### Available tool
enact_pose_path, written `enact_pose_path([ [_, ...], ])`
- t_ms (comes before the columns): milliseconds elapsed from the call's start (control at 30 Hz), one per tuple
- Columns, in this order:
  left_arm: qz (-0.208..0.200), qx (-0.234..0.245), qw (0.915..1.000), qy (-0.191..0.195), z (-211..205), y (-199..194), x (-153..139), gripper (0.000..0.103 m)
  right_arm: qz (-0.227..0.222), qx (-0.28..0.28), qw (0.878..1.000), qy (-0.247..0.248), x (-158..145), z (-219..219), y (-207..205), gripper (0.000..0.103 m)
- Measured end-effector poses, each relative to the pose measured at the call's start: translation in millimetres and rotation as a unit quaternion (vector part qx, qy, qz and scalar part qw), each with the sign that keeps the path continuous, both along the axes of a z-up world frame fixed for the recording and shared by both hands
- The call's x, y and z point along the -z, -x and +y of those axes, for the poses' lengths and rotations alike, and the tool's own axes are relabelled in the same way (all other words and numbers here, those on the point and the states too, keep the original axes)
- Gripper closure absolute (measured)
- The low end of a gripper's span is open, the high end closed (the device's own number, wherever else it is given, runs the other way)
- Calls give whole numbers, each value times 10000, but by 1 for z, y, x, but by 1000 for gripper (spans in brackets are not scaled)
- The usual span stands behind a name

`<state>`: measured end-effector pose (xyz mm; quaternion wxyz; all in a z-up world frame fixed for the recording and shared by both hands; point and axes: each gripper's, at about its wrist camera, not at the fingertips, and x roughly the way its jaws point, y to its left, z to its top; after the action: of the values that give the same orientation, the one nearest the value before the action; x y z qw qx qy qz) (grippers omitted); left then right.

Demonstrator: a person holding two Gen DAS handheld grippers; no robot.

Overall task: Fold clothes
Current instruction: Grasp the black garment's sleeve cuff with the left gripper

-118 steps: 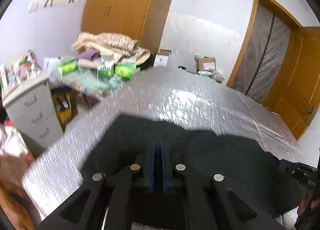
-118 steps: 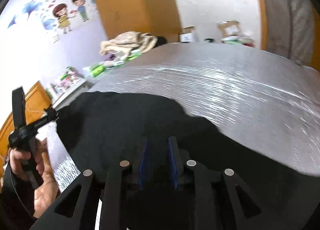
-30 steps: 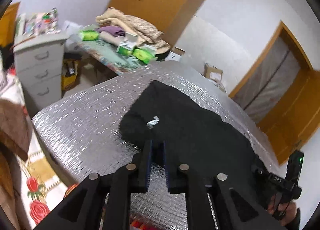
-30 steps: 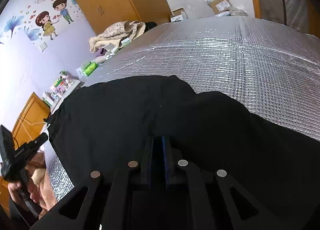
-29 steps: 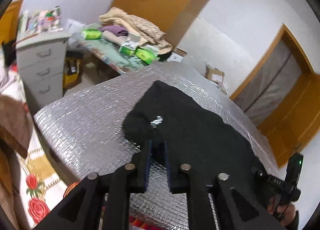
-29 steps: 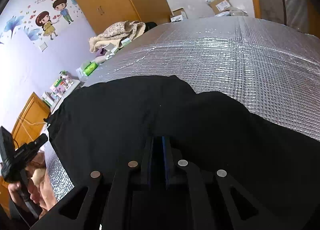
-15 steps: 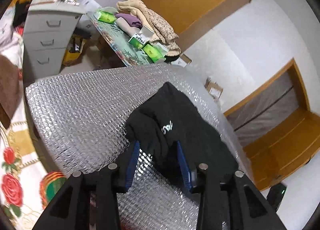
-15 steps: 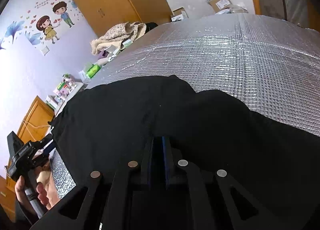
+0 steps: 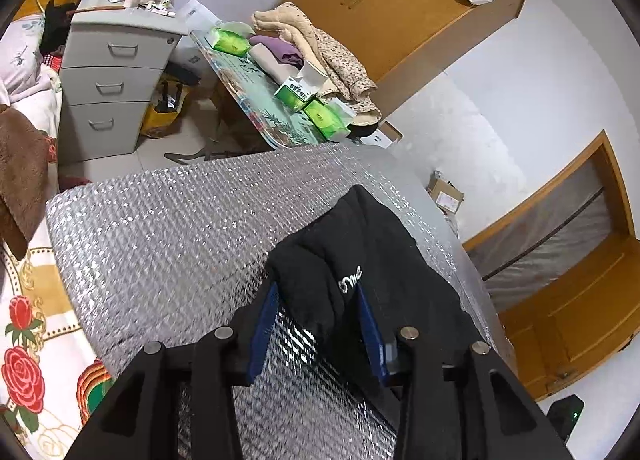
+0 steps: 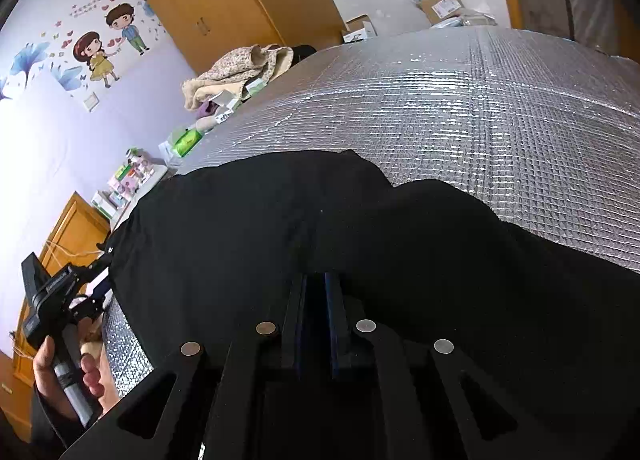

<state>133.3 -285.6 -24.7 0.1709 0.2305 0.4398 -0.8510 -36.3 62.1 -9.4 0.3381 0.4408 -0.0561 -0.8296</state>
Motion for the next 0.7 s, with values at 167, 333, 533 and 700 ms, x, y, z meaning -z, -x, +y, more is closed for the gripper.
enact_pose_path([
  [167, -11, 10, 9999, -101, -5, 3, 2, 62, -11, 2, 10000, 21, 0, -1, -1, 93],
  [333, -68, -37, 9996, -262, -10, 7, 4, 62, -16, -3, 10000, 18, -1, 0, -4, 93],
  [533, -72, 161, 9996, -240, -11, 12, -1, 82, -29, -7, 10000, 40, -1, 2, -3, 93],
  [700, -52, 291, 9996, 24, -6, 16, -11, 91, -34, -7, 10000, 45, -1, 2, -3, 93],
])
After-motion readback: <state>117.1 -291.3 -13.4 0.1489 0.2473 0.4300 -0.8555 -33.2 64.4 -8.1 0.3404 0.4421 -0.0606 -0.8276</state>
